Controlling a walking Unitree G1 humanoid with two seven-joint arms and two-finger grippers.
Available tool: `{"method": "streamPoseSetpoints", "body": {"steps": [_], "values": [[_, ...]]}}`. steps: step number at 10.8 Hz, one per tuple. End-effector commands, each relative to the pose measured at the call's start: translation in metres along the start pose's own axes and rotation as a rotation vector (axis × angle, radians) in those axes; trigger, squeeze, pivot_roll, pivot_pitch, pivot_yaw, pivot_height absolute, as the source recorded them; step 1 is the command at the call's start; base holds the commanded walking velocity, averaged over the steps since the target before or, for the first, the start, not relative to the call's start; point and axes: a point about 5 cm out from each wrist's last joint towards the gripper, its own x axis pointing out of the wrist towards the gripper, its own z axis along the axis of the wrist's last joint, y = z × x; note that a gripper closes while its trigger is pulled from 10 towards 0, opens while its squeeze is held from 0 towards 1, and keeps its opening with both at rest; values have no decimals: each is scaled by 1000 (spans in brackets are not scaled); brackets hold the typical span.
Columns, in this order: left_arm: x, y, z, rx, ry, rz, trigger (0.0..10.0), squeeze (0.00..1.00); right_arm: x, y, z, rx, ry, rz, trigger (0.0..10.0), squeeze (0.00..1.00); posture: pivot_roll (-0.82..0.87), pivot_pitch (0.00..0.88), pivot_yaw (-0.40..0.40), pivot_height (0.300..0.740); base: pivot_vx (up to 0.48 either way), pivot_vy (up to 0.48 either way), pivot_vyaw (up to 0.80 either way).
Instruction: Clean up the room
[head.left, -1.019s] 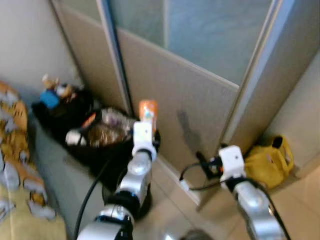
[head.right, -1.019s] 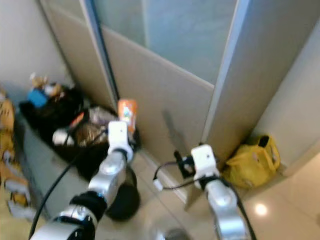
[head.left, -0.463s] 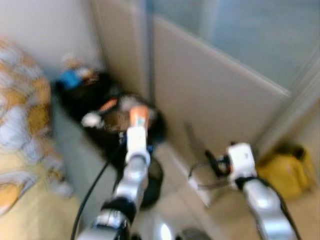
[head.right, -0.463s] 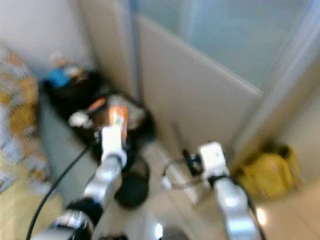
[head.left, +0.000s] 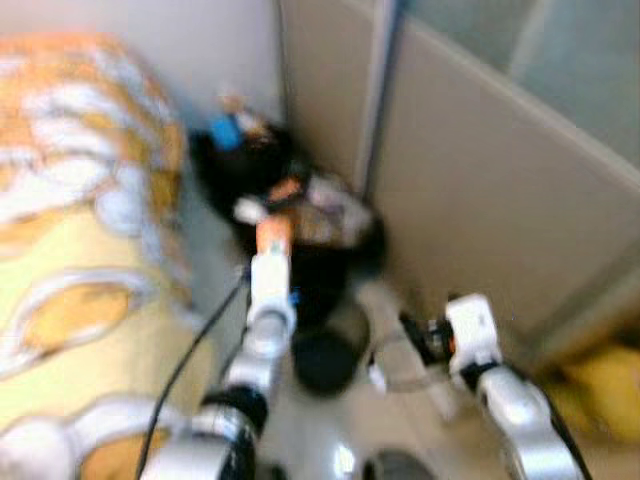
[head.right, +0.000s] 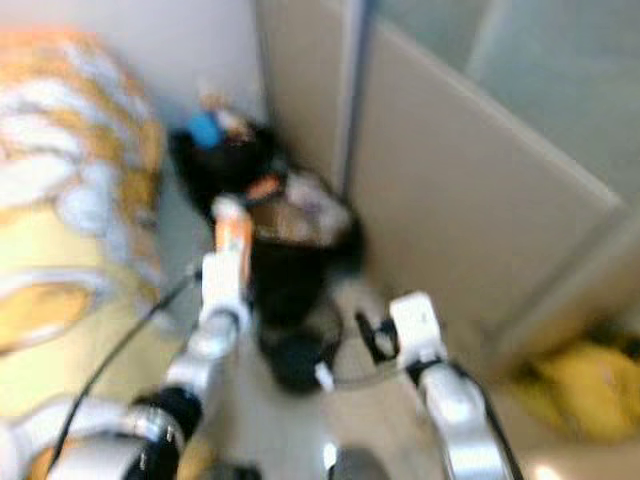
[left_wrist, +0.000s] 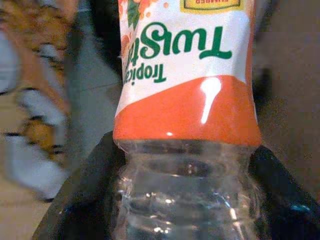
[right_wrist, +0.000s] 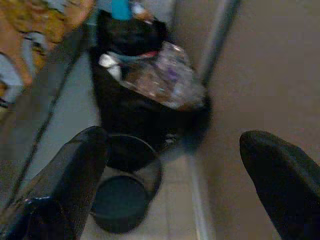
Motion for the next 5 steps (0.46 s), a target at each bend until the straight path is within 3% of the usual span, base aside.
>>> {"method": "streamPoseSetpoints", "body": {"steps": [1, 2, 5], "values": [[2, -15, 13, 20, -30, -67, 10000, 0, 1, -4, 3, -7, -8, -10, 10000, 0, -328, 68, 49, 727, 0, -472, 706], [3, -18, 16, 27, -30, -83, 10000, 0, 1, -5, 4, -8, -10, -15, 10000, 0, -332, 65, 51, 727, 0, -472, 712], [4, -29, 27, 97, -72, -148, 10000, 0, 1, -7, 2, -15, 3, -46, 10000, 0, -340, 66, 60, 727, 0, -472, 0]]}}
